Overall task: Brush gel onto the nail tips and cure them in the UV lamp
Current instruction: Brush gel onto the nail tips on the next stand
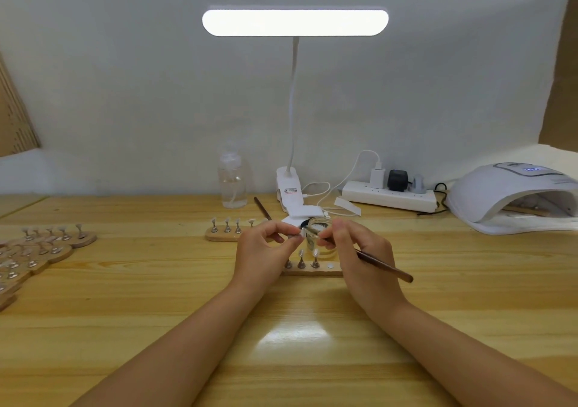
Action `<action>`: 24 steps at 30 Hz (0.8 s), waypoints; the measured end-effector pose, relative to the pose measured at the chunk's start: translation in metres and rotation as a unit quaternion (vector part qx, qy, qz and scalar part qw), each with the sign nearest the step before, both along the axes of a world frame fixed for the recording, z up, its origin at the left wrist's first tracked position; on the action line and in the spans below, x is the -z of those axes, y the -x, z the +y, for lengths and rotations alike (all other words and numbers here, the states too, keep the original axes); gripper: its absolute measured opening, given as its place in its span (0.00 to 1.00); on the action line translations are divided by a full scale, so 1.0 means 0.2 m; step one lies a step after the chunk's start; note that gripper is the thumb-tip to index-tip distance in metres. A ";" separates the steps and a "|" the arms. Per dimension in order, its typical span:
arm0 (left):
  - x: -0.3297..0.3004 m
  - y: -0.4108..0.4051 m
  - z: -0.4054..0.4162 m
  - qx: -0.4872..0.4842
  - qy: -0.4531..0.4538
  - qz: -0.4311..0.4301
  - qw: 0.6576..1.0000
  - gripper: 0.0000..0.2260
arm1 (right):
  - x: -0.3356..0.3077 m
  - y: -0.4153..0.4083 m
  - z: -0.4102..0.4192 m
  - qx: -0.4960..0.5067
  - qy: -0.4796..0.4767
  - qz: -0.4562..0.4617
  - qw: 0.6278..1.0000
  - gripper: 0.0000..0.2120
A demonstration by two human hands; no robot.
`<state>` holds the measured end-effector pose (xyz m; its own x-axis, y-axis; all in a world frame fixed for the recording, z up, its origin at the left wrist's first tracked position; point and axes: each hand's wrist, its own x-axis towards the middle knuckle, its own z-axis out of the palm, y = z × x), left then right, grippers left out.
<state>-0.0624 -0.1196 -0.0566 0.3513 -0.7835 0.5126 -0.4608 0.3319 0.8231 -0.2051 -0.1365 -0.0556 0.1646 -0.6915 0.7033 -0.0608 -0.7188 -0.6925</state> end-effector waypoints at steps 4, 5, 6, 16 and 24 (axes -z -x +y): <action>0.00 0.00 0.00 -0.002 0.004 -0.007 1.000 0.11 | 0.00 -0.01 0.00 -0.017 -0.041 -0.050 0.998 0.19; 0.00 0.00 0.01 -0.002 0.004 -0.007 1.000 0.11 | 0.01 -0.01 0.00 -0.009 -0.026 -0.051 0.998 0.19; 0.00 0.00 0.00 -0.003 0.005 -0.006 1.000 0.12 | 0.01 0.00 0.00 -0.001 -0.011 -0.041 0.999 0.18; 0.01 0.00 0.00 -0.012 0.008 0.002 1.000 0.10 | 0.00 0.00 0.01 0.012 -0.008 -0.025 1.000 0.15; 0.00 0.00 0.00 0.005 0.034 0.000 0.999 0.10 | 0.01 0.00 -0.01 0.030 0.041 0.025 0.998 0.13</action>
